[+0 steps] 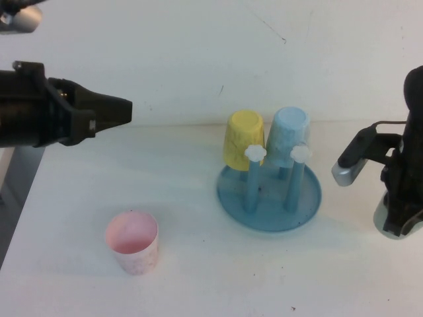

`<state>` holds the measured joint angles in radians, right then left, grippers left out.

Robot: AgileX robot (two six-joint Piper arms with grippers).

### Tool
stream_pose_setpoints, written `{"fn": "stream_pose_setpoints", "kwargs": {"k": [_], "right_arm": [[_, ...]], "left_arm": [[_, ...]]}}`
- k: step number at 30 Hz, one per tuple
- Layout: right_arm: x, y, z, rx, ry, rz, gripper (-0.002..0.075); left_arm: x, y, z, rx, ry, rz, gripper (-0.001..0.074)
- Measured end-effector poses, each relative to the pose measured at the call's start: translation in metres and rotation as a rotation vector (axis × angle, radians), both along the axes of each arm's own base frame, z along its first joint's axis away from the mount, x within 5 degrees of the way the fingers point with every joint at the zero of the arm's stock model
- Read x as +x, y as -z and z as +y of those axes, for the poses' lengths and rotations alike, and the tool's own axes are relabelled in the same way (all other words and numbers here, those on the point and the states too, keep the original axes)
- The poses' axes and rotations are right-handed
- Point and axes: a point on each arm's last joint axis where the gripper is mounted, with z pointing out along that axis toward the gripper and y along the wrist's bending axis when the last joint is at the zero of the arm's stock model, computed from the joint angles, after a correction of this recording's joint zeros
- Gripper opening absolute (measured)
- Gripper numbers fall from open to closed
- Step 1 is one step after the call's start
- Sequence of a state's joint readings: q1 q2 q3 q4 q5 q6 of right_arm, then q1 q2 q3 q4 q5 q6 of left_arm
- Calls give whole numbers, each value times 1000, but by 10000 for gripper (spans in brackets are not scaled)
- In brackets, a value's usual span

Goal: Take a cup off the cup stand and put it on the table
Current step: Place the cup on the table

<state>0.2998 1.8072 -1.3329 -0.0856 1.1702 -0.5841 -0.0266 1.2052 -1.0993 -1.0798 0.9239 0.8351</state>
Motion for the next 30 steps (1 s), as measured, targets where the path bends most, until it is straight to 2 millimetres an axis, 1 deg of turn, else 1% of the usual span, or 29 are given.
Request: {"fn": "stream_pose_setpoints", "kwargs": {"k": [5,8,10,12,15,18,20,22,24,25,28,30], "right_arm": [[12,27,4,-5,0,21,39],[15,36,5,-4,5,32,41],[17,40,6,1,8,28,55],[19,42,7,12,14,18,107],[21,38,9,23,18,7,255],[23,29,10,19,26,24,373],[25,20,11,22,49,36,414],[26,12,13,45,78,22,431],[22,-2,15,87,94,2,433],[18,-13,16,119,101,-15,429],[3,-49,19,227,99,-89,395],[-11,-73,19,302,85,-164,360]], "left_arm": [[-28,-21,2,25,-1,-104,-1],[-39,-30,2,24,-2,-145,-1],[-42,-32,2,23,-2,-154,-1],[-44,-32,2,27,3,-155,-1],[-44,-27,2,56,32,-128,-1],[-39,-21,2,80,46,-99,-1],[-37,-20,2,89,43,-98,-1],[-37,-22,3,88,25,-115,-1],[-39,-25,5,96,1,-145,-1],[-41,-27,6,109,-15,-164,-1],[-53,-32,10,129,-74,-211,-1],[-62,-30,14,131,-123,-231,-1]]}}
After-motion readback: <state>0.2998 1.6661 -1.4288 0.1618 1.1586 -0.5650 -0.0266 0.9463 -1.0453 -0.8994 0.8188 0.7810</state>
